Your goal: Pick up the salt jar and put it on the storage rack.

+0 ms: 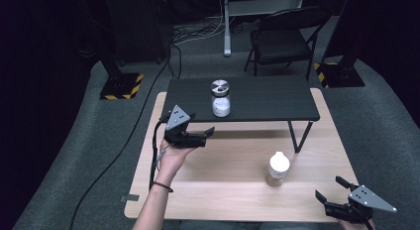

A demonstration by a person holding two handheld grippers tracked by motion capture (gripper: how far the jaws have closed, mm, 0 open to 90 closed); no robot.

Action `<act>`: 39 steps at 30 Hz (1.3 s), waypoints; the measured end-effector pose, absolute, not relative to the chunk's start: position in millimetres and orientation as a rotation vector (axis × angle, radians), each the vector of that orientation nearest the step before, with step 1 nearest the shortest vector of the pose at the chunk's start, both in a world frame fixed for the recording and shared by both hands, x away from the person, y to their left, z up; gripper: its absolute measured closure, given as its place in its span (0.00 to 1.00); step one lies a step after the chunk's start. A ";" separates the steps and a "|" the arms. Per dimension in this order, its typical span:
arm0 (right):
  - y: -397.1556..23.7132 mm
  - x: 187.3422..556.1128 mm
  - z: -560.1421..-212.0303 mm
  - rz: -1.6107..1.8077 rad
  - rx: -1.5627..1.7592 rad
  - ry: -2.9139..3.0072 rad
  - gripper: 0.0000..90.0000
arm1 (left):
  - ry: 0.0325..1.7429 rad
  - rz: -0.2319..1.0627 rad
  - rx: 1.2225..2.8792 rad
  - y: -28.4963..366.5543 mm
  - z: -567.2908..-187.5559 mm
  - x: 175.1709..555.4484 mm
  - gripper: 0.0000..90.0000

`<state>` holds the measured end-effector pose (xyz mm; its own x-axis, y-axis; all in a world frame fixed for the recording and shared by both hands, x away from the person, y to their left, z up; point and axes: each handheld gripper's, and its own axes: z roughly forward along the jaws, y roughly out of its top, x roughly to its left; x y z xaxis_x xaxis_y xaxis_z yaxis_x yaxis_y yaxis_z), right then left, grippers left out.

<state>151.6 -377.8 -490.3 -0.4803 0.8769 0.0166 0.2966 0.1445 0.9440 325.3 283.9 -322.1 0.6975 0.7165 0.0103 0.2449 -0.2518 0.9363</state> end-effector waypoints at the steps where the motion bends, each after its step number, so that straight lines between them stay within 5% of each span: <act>1: -377.8 151.4 -490.4 1.339 1.122 1.863 0.09 | 0.759 0.541 1.814 285.3 -324.6 323.1 0.14; 39: -376.7 150.4 -490.0 1.333 1.123 1.862 0.09 | 0.812 0.547 1.814 334.4 -427.1 245.9 0.14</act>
<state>150.4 -376.7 -490.0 -0.4759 0.8794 0.0144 0.2970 0.1452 0.9438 245.9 334.4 -427.1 0.6681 0.7441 -0.0041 0.2762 -0.2430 0.9299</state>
